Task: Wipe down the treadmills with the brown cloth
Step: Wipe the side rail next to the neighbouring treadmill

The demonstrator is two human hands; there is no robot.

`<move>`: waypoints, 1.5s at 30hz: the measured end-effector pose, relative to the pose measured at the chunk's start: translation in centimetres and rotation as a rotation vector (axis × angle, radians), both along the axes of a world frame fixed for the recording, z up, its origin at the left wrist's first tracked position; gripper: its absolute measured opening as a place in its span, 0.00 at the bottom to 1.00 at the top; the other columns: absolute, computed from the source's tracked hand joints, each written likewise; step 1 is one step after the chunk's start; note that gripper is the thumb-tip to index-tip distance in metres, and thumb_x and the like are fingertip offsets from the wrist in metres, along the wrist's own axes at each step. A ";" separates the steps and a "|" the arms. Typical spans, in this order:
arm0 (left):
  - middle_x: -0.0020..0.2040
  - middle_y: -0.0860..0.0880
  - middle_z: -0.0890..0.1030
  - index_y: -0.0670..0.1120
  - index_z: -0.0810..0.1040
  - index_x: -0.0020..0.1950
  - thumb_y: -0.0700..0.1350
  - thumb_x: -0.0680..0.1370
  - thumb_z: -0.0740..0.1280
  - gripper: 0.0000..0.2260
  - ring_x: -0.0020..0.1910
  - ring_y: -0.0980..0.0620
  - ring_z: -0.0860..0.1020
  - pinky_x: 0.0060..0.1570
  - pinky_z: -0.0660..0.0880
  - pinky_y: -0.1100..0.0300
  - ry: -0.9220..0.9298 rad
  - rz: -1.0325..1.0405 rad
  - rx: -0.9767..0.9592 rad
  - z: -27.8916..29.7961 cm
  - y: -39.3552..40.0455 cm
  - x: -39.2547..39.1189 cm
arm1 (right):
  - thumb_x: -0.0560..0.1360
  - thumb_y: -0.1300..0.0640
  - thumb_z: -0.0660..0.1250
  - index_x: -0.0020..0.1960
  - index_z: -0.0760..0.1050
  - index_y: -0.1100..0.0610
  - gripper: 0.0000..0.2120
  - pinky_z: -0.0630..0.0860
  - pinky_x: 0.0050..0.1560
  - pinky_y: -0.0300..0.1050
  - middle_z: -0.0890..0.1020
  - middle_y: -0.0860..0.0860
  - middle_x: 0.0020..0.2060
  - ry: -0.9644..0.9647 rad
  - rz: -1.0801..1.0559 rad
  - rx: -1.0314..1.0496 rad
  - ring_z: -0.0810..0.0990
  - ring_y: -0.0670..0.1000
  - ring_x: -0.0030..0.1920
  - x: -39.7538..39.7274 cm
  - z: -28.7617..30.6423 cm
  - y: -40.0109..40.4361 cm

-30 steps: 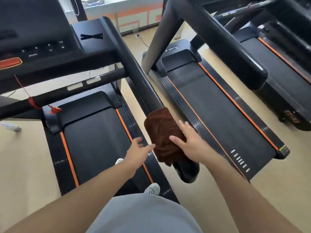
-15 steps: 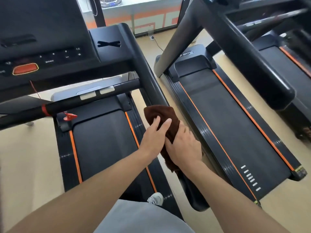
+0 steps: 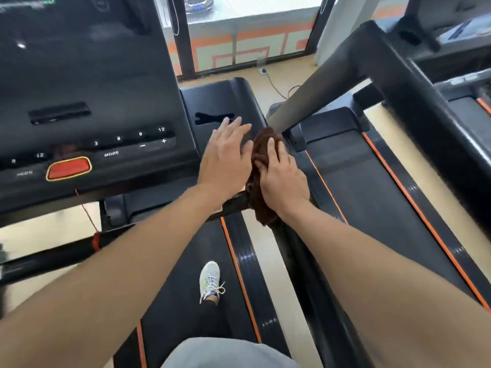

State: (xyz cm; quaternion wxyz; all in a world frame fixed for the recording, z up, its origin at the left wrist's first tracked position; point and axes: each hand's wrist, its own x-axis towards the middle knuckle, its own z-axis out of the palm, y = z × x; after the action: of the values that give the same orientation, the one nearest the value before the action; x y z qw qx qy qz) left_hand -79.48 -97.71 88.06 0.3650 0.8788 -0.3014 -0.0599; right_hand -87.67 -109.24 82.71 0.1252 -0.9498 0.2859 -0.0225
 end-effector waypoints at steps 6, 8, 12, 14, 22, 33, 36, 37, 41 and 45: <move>0.81 0.44 0.61 0.44 0.65 0.80 0.49 0.86 0.56 0.22 0.82 0.46 0.51 0.81 0.45 0.50 -0.003 -0.066 0.120 -1.3 -1.8 8.0 | 0.86 0.44 0.51 0.84 0.54 0.47 0.27 0.65 0.73 0.59 0.58 0.48 0.82 -0.057 0.042 0.114 0.62 0.54 0.79 8.8 0.9 -3.4; 0.82 0.45 0.59 0.43 0.61 0.81 0.50 0.86 0.55 0.24 0.83 0.47 0.49 0.81 0.44 0.49 0.023 -0.071 0.148 -1.8 -2.3 8.4 | 0.86 0.44 0.51 0.84 0.53 0.45 0.27 0.67 0.70 0.59 0.58 0.46 0.82 -0.047 0.012 0.174 0.65 0.54 0.77 11.2 1.3 -4.4; 0.82 0.44 0.58 0.42 0.54 0.82 0.51 0.87 0.52 0.26 0.82 0.45 0.53 0.80 0.49 0.48 0.039 -0.110 0.432 -1.2 -3.2 10.7 | 0.86 0.43 0.50 0.84 0.51 0.47 0.28 0.71 0.64 0.61 0.62 0.48 0.81 -0.042 -0.018 0.144 0.73 0.60 0.71 16.0 1.7 -5.0; 0.81 0.43 0.60 0.40 0.52 0.82 0.50 0.86 0.53 0.27 0.80 0.43 0.57 0.79 0.53 0.49 0.042 -0.127 0.484 -0.5 -3.6 11.7 | 0.86 0.43 0.50 0.84 0.52 0.48 0.28 0.72 0.63 0.61 0.64 0.49 0.80 -0.038 -0.030 0.123 0.73 0.61 0.70 17.9 1.6 -5.4; 0.84 0.44 0.43 0.44 0.41 0.83 0.44 0.85 0.52 0.30 0.83 0.45 0.45 0.80 0.44 0.44 -0.063 -0.266 0.673 -0.7 -2.5 10.6 | 0.85 0.39 0.50 0.84 0.48 0.44 0.30 0.67 0.69 0.60 0.59 0.47 0.82 -0.014 -0.013 0.232 0.70 0.60 0.74 17.7 1.7 -6.1; 0.80 0.37 0.61 0.39 0.64 0.78 0.45 0.84 0.54 0.23 0.78 0.40 0.60 0.77 0.56 0.48 -0.198 -0.396 0.560 -2.2 1.2 -7.6 | 0.80 0.37 0.61 0.82 0.45 0.36 0.37 0.67 0.73 0.55 0.67 0.44 0.78 0.015 0.049 0.516 0.70 0.51 0.75 -3.3 0.4 -3.9; 0.79 0.43 0.65 0.44 0.74 0.72 0.45 0.84 0.56 0.18 0.76 0.43 0.65 0.72 0.63 0.50 0.072 -0.214 0.346 -2.5 2.6 -13.6 | 0.78 0.36 0.65 0.83 0.40 0.40 0.45 0.67 0.73 0.55 0.63 0.48 0.80 0.117 0.068 0.535 0.68 0.54 0.76 -8.4 1.1 -3.1; 0.76 0.44 0.71 0.46 0.79 0.66 0.46 0.84 0.57 0.15 0.71 0.42 0.71 0.65 0.68 0.51 0.207 -0.148 0.301 -2.3 3.1 -15.4 | 0.76 0.34 0.67 0.83 0.37 0.41 0.49 0.67 0.73 0.55 0.60 0.49 0.81 0.191 0.079 0.507 0.68 0.56 0.76 -10.3 1.7 -2.6; 0.50 0.50 0.81 0.50 0.75 0.52 0.47 0.81 0.63 0.03 0.50 0.46 0.78 0.43 0.70 0.56 0.504 0.016 0.176 -4.3 5.6 -21.0 | 0.70 0.36 0.76 0.81 0.28 0.44 0.63 0.69 0.68 0.55 0.49 0.50 0.83 0.425 0.150 0.298 0.68 0.61 0.75 -17.6 3.9 0.6; 0.50 0.53 0.84 0.53 0.72 0.58 0.50 0.80 0.67 0.09 0.48 0.53 0.82 0.43 0.75 0.57 0.748 0.107 0.060 -6.4 7.0 -24.6 | 0.69 0.39 0.78 0.80 0.26 0.45 0.66 0.74 0.61 0.55 0.45 0.54 0.83 0.515 0.130 0.099 0.75 0.63 0.69 -24.3 4.2 4.7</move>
State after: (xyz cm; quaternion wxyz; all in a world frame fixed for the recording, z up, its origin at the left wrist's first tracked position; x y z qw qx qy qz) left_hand -104.05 -90.73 81.62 0.4267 0.8208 -0.0992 -0.3665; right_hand -112.00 -104.59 86.88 0.0957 -0.9333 0.2475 0.2419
